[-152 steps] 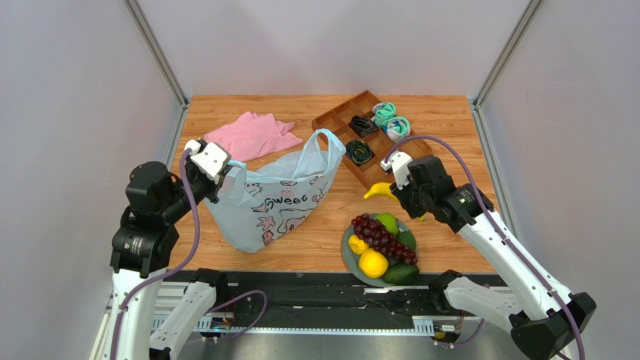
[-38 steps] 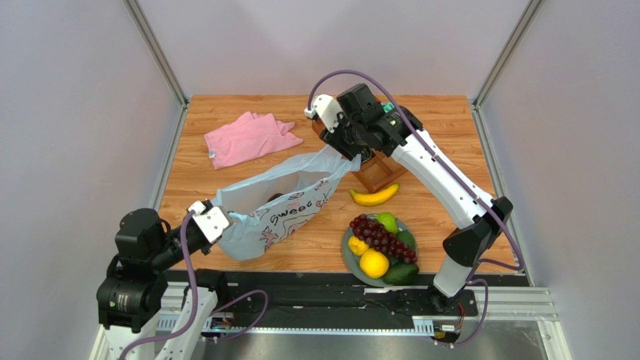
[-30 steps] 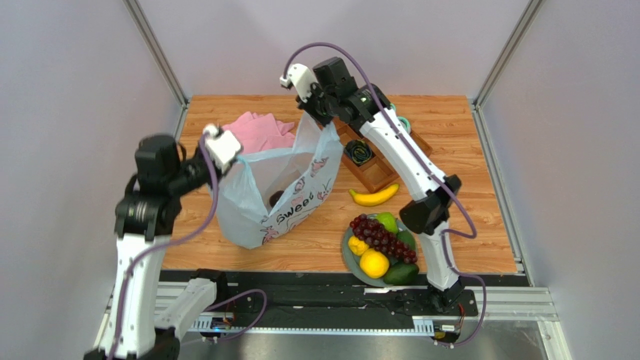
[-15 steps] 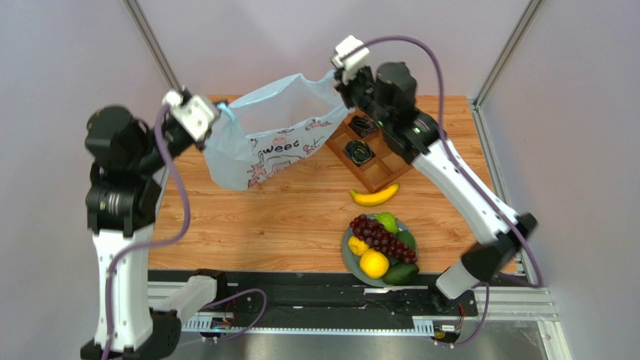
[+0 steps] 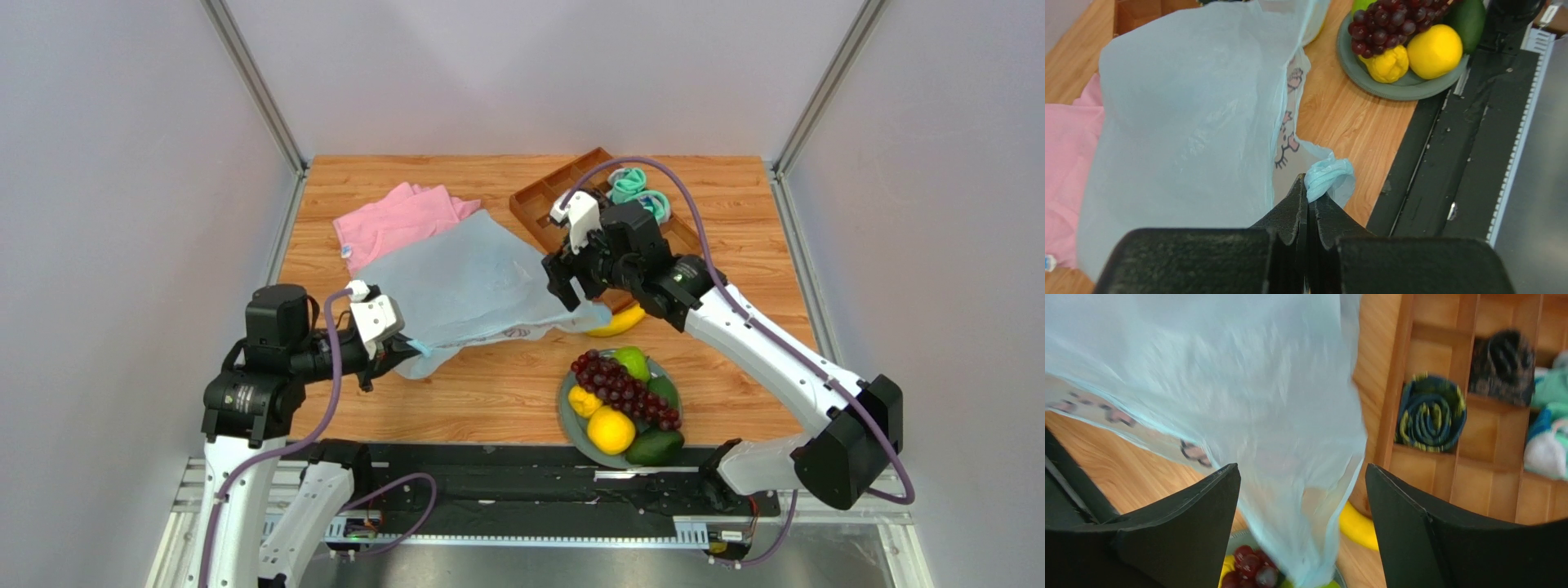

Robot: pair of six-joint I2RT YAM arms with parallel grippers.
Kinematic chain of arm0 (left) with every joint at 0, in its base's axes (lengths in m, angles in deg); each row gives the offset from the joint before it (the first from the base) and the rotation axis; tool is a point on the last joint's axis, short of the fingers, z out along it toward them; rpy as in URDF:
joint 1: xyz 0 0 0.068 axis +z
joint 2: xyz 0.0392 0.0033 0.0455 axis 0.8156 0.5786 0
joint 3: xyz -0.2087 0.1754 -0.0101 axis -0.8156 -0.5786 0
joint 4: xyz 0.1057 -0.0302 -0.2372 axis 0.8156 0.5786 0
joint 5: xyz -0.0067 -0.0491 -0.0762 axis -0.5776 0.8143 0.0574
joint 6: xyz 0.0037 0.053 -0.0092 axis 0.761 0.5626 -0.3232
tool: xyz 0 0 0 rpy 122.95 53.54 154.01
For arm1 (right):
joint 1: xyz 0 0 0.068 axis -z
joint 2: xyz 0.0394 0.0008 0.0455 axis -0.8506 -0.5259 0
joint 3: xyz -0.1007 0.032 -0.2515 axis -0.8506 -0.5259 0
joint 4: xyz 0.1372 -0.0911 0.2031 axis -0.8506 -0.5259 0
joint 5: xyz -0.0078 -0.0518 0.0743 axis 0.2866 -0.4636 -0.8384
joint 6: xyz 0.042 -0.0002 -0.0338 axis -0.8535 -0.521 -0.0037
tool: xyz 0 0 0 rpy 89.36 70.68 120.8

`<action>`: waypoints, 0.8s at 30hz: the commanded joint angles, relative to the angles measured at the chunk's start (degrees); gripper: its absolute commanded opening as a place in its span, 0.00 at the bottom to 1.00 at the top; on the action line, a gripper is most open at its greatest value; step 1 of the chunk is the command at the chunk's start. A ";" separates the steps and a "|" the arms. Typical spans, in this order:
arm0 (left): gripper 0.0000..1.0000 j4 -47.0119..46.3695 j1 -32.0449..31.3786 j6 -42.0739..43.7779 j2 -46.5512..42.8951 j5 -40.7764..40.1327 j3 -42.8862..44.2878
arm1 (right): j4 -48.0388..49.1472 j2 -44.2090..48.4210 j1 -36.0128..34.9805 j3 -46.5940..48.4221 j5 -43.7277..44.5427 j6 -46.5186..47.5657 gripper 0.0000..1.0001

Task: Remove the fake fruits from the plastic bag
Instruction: Adjust the plastic bag at the center of the board.

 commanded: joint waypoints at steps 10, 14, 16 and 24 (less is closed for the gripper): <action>0.00 -1.73 -0.46 -10.21 -0.17 4.19 4.80 | 3.03 -3.27 -18.60 8.70 -8.16 -1.64 0.28; 0.00 0.03 -0.38 -9.51 -0.96 3.31 6.38 | 1.27 -4.59 -19.05 7.83 -4.46 -2.80 0.20; 0.00 0.38 -0.38 -9.07 -1.57 3.05 6.91 | 0.66 -4.59 -18.96 6.86 -2.44 -1.57 0.17; 0.00 3.99 -0.46 -6.35 -3.07 1.11 8.67 | 3.29 -5.55 -19.13 1.85 5.12 -0.78 0.11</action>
